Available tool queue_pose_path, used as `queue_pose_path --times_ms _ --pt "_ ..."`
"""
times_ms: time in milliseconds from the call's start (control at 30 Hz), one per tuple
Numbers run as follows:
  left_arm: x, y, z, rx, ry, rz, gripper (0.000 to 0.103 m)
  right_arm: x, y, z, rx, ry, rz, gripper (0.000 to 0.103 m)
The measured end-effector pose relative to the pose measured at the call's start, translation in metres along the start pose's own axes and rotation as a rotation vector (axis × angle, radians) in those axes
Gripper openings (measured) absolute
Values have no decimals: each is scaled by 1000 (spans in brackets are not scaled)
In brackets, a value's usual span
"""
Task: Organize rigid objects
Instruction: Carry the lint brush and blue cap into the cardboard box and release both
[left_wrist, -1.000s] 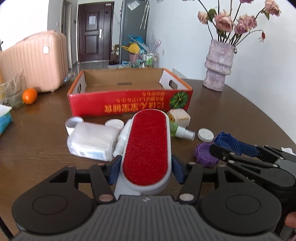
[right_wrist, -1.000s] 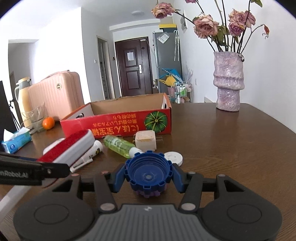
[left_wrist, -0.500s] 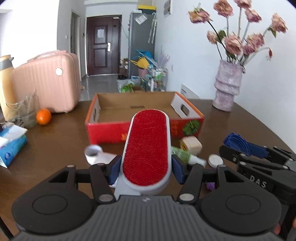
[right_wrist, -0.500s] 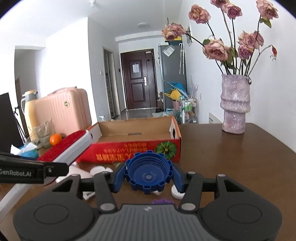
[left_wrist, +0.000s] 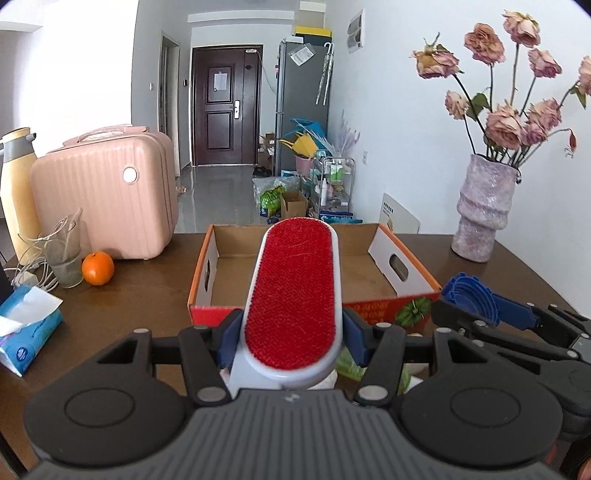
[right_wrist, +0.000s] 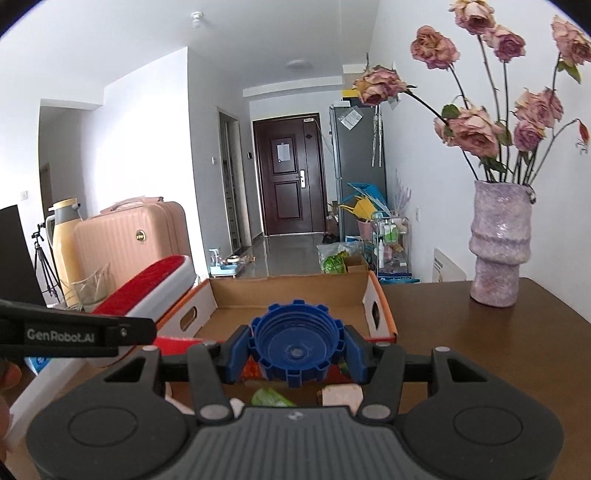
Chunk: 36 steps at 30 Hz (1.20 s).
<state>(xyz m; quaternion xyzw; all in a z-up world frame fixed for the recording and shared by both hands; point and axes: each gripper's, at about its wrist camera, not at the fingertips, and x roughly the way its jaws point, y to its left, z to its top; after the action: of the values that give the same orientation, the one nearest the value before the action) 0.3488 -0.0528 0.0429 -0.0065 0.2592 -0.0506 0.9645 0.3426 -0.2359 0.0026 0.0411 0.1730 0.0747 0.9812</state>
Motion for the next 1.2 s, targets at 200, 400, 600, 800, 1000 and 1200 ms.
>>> queue_pose_path --times_ms 200,400,600,800,1000,1200 --pt "28 2 13 -20 -11 21 58 27 0 11 10 -14 -16 52" --pt "60 4 22 -62 -17 22 58 55 -8 20 19 -10 -27 52" --pt "86 4 29 -68 -16 38 58 86 -15 29 16 3 -28 52" --pt "112 12 39 -79 -5 49 58 115 -15 34 4 38 -35 52" --pt "137 17 46 -71 18 55 58 137 -12 39 -24 49 -35 52" --pt "161 17 52 -53 39 61 58 159 -12 45 -34 74 -39 52"
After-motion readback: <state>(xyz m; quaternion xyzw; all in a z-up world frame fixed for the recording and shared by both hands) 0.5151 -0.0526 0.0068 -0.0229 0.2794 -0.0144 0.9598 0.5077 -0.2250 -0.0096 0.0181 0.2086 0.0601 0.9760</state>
